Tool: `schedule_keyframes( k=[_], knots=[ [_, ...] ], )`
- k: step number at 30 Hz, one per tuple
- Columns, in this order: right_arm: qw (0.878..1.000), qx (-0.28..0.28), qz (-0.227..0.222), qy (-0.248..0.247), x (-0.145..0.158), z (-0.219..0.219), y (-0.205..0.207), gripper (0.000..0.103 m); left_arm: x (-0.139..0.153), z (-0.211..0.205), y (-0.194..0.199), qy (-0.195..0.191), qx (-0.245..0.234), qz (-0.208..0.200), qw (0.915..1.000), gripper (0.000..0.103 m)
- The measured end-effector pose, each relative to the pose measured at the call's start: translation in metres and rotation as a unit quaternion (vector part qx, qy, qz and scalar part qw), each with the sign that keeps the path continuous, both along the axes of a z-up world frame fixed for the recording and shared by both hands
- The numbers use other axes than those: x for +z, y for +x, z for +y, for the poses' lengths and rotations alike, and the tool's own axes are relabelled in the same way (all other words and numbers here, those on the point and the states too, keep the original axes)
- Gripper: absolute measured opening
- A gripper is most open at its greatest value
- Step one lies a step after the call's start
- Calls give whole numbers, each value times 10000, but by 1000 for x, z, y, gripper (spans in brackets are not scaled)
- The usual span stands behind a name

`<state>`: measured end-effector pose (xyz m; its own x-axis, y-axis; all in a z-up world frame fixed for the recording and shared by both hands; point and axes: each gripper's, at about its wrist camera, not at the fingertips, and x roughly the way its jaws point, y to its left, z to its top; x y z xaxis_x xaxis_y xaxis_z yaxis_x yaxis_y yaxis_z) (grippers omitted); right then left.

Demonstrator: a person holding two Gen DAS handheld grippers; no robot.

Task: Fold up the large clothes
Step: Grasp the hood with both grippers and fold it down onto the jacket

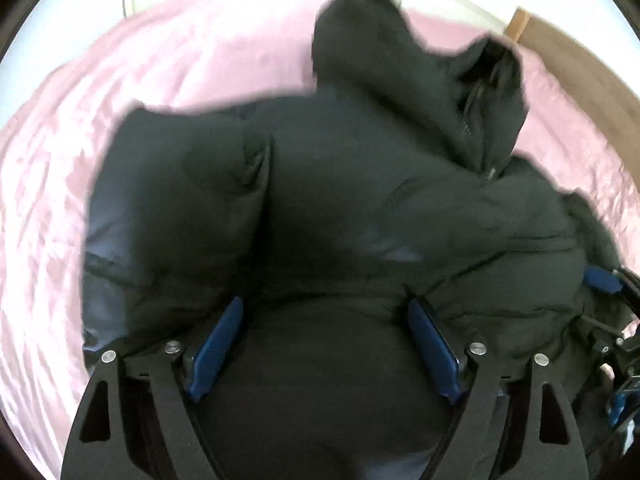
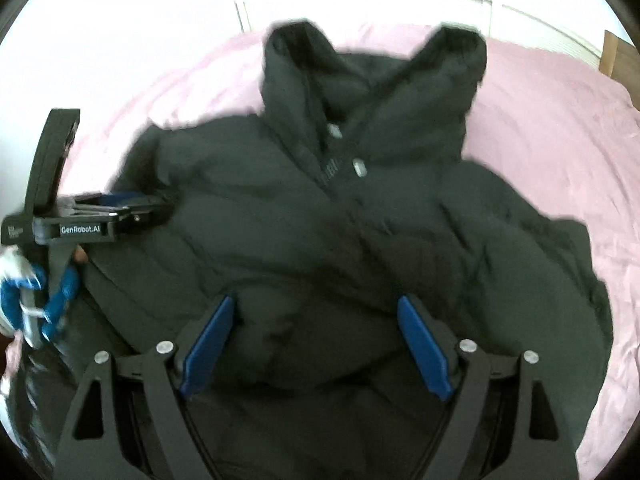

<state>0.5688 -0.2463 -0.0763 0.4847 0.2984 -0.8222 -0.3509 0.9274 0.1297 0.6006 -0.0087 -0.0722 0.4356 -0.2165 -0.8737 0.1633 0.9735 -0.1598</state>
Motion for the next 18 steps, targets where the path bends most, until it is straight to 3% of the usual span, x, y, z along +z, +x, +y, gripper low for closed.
schedule_keyframes(
  k=[2, 3, 4, 7, 9, 14, 18],
  knots=[
    [10000, 6, 72, -24, -2, 0, -1, 84, 11, 0, -1, -61, -11, -92, 9999, 82],
    [10000, 28, 54, -2, 2, 0, -1, 84, 23, 0, -3, -276, -53, -169, 9995, 82],
    [9999, 66, 25, 105, 9, -1, -3, 84, 37, 1, -5, -458, -103, -293, 9985, 82],
    [9985, 127, -166, 500, 34, -15, 0, 84, 72, -2, -5, -494, -278, -610, 9965, 83],
    [9968, 53, -311, 739, 51, -28, 9, 84, 92, -2, 11, -750, -366, -638, 9945, 84],
    [9869, -577, -469, 1433, 77, -73, 75, 86, 105, -8, 73, -1246, -180, -495, 9908, 84],
    [9717, -1081, -407, 2063, 75, -97, 131, 87, 101, 1, 124, -1568, 153, -286, 9871, 84]
  ],
)
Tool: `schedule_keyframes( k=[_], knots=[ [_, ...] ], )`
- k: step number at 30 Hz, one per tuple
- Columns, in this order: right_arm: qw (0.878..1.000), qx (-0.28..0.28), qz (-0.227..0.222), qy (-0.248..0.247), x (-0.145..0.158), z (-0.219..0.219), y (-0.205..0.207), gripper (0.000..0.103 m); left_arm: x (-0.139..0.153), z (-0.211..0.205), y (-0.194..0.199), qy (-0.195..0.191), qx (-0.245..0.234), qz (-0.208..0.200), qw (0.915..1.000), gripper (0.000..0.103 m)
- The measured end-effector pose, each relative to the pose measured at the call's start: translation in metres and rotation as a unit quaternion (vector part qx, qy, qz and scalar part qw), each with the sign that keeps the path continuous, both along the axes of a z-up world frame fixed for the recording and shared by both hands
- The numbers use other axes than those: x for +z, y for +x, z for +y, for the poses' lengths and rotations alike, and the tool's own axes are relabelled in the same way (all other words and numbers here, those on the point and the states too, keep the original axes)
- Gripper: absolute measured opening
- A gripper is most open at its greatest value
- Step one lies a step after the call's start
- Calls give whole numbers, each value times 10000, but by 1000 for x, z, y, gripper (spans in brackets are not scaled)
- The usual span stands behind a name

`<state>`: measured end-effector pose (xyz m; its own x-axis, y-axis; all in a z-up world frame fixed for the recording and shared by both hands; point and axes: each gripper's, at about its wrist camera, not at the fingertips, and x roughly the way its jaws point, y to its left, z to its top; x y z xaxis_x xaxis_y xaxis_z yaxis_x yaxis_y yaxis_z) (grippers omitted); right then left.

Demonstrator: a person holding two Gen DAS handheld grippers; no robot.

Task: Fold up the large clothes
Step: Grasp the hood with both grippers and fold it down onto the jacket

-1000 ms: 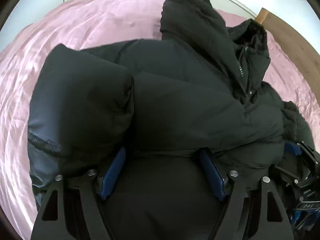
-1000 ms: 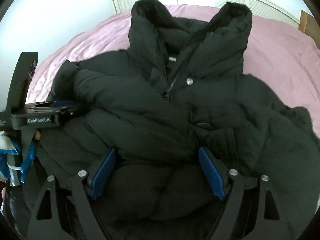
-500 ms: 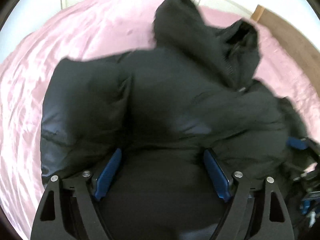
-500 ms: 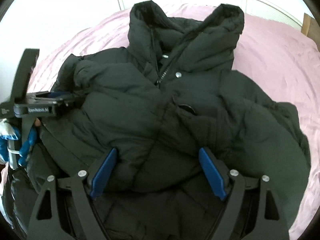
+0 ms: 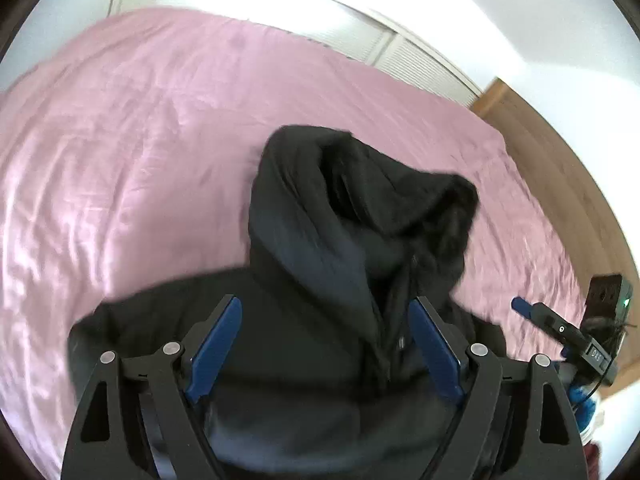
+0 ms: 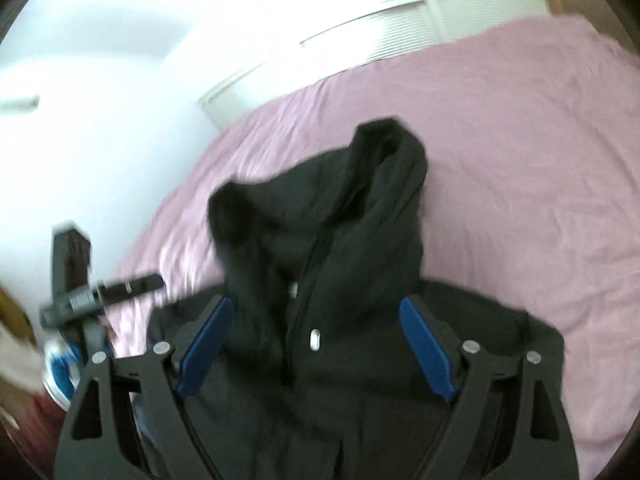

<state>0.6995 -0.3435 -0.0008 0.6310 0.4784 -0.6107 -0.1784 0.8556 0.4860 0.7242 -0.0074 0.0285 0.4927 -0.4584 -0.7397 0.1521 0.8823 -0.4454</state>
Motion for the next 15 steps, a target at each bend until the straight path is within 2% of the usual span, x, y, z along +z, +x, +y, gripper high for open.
schedule_keyframes(
  k=[4, 8, 10, 13, 15],
  knots=[
    [9990, -286, 113, 309, -9, -7, 46, 88, -13, -2, 40, -34, 198, 218, 9996, 84],
    [9965, -581, 201, 560, -26, -12, 79, 88, -29, -1, 66, -435, 310, 339, 9980, 84],
    [9951, -698, 235, 658, -32, -14, 90, 88, -38, -1, 75, -364, 405, 362, 9979, 84],
    [9953, -856, 296, 355, -40, -11, 106, 88, -51, -2, 89, -114, 558, 417, 9975, 81],
    [9947, -958, 286, 226, -42, -10, 117, 88, -56, -5, 96, -19, 559, 458, 9974, 70]
  ],
)
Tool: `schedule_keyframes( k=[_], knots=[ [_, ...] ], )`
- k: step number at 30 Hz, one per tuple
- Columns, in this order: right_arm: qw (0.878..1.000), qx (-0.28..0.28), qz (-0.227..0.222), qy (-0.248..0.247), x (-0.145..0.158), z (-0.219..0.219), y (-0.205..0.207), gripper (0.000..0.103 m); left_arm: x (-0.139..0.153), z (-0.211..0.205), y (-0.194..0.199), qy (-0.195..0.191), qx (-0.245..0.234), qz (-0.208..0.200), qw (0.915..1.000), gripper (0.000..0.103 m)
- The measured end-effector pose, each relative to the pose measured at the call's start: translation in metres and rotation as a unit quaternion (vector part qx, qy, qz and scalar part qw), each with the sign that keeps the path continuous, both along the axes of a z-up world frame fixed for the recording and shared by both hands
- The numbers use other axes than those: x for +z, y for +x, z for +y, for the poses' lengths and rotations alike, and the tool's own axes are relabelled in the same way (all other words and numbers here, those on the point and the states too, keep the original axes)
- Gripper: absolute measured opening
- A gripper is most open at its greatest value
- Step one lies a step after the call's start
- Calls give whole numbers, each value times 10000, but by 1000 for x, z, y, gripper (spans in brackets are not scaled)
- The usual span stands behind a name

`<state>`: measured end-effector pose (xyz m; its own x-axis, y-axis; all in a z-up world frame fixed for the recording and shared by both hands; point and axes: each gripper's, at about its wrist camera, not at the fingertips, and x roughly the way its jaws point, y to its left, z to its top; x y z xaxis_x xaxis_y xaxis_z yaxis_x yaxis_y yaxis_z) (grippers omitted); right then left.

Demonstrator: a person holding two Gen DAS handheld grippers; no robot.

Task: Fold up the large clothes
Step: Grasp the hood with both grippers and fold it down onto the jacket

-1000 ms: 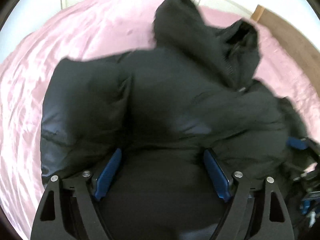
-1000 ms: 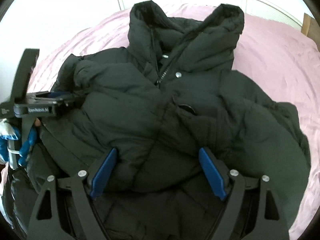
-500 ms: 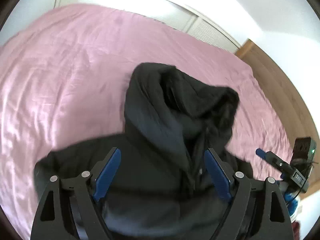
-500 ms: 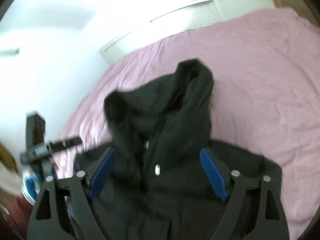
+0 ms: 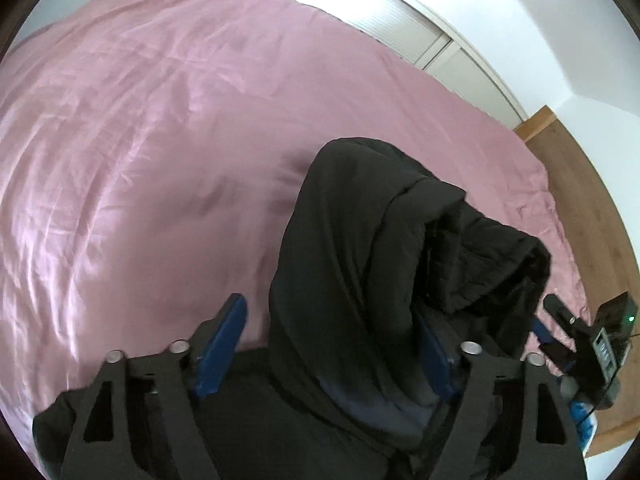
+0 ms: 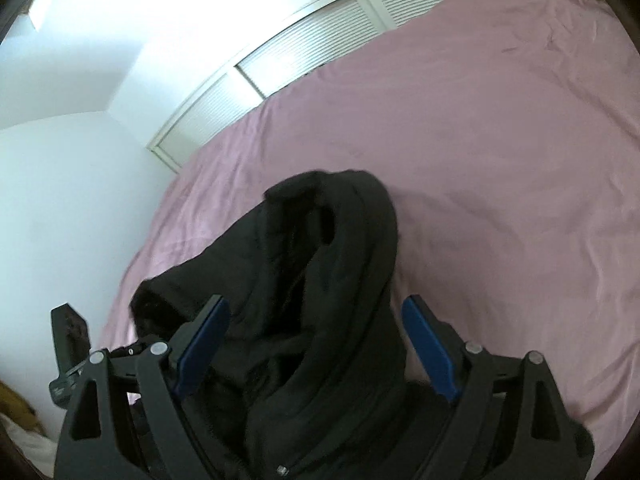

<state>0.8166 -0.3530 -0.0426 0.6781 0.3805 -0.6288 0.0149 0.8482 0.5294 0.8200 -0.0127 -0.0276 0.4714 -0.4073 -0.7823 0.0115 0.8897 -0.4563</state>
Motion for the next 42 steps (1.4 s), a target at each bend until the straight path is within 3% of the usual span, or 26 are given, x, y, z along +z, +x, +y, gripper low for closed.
schedule_keyframes(
  k=[7, 11, 13, 15, 18, 22, 29, 33, 37, 42],
  knots=[
    [10000, -47, 9, -14, -6, -3, 18, 88, -3, -12, 14, 188, -96, -42, 9998, 62],
    [9982, 6, -203, 555, -3, -12, 18, 88, -2, -7, 12, -346, -304, -215, 9987, 60],
    [9972, 74, -309, 670, 2, -13, 15, 89, 5, -3, 9, -644, -391, -423, 9963, 64],
    [9974, 108, -315, 641, 6, -10, 18, 92, 10, 3, 10, -819, -249, -537, 9949, 80],
    [9993, 9, -134, 341, 6, -2, 25, 97, 12, 10, 17, -994, 65, -538, 9936, 84],
    [9998, -135, 84, -155, 4, 13, 38, 99, 10, 12, 30, -934, 329, -412, 9942, 85],
    [9978, -323, 278, -511, -8, 16, 50, 99, 9, 8, 51, -902, 659, -275, 9934, 86],
    [9989, -346, 243, -219, -13, 7, 52, 99, 19, 6, 52, -1220, 619, -470, 9895, 86],
    [9995, -291, 99, -42, -13, 0, 48, 99, 28, 7, 55, -1293, 612, -588, 9880, 88],
    [9994, -290, 183, -90, -16, 1, 51, 99, 9, -2, 64, -976, 674, -64, 9929, 90]
  ],
)
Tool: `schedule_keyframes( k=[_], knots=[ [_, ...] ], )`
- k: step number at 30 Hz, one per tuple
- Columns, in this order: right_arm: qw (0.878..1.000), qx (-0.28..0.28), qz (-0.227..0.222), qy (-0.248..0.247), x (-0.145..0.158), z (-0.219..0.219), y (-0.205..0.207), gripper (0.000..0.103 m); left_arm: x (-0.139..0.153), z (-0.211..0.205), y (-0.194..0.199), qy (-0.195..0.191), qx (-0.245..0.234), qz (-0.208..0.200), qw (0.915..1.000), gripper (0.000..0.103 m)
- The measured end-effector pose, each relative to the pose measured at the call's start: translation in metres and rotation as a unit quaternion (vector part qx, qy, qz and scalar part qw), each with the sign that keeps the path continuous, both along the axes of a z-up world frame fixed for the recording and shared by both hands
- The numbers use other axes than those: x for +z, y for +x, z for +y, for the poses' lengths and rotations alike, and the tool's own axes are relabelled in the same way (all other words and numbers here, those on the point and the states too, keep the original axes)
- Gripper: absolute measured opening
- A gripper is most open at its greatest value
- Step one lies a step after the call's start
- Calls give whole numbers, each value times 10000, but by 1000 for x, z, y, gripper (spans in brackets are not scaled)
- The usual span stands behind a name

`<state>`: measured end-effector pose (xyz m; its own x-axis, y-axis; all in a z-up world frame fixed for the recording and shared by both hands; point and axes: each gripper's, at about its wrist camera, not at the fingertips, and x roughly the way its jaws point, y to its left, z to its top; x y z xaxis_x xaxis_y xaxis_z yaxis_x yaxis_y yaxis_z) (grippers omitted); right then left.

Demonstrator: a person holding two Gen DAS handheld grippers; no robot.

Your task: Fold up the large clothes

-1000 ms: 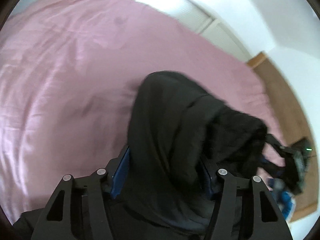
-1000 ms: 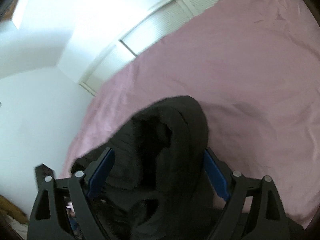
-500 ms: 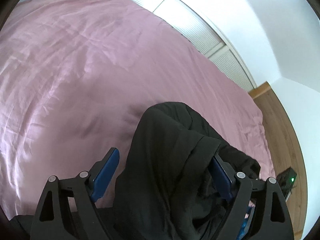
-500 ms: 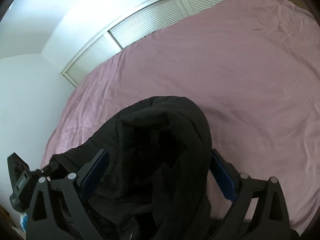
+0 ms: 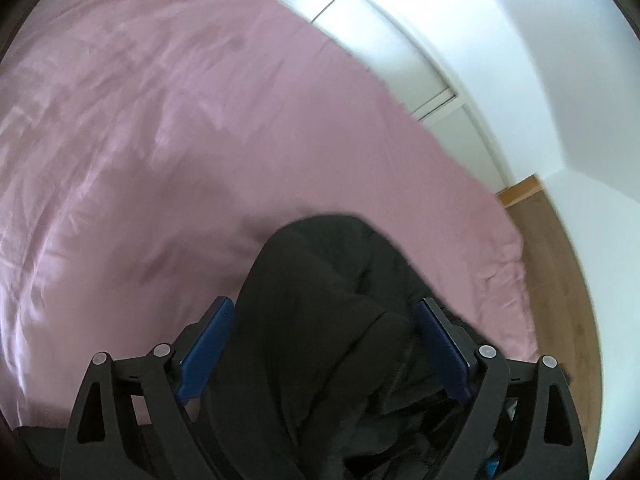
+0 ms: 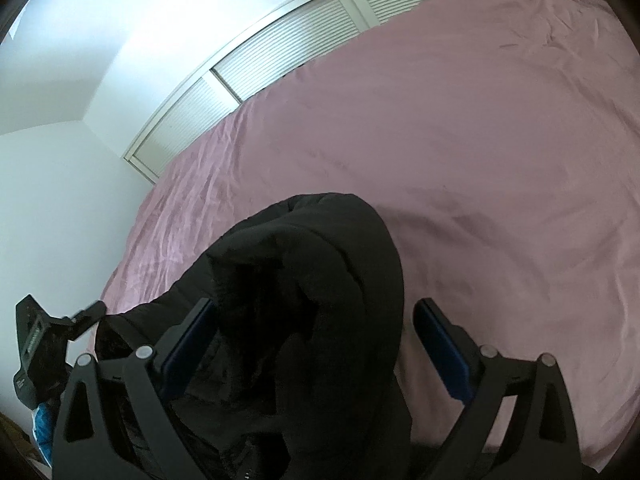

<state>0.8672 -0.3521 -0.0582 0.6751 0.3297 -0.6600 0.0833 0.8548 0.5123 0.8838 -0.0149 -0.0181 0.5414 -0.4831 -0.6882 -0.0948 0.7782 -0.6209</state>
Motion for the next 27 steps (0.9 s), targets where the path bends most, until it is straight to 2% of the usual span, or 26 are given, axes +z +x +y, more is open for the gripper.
schedule_keyframes(
  k=[3, 4, 5, 6, 8, 9, 10, 13, 20, 23, 27],
  knots=[
    [9999, -25, 85, -138, 0, 4, 3, 99, -17, -7, 3, 441, 14, 390, 9983, 88],
    [9997, -45, 100, -215, 0, 5, 3, 99, -21, -9, 3, 503, -1, 441, 9978, 80],
    [9994, -64, 135, -301, 0, 6, 3, 99, -27, -10, 1, 523, -42, 478, 9975, 50],
    [9993, -57, 181, -335, -1, 6, 4, 97, -33, -9, 1, 507, -104, 560, 9971, 25],
    [9993, -16, 274, -246, -6, 4, 3, 63, -40, -7, -3, 530, -112, 591, 9968, 16],
    [9994, 37, 323, -150, -7, 4, 4, 33, -40, -6, -5, 553, -162, 514, 9970, 13],
    [9993, 86, 350, -98, -9, 3, 3, 16, -38, -7, -8, 560, -226, 448, 9972, 12],
    [9988, 245, 278, -321, -5, 6, -4, 9, -28, -9, -15, 623, -478, 245, 9966, 10],
    [9938, 791, -332, -705, 37, 16, -52, 9, 3, 4, -56, 472, -761, -150, 9959, 10],
    [9883, 1108, -683, -791, 59, 17, -91, 9, 18, 13, -91, 313, -843, -370, 9953, 10],
    [9753, 1606, -1072, -1073, 83, 20, -157, 9, 41, 18, -150, 159, -964, -796, 9920, 10]
  ],
)
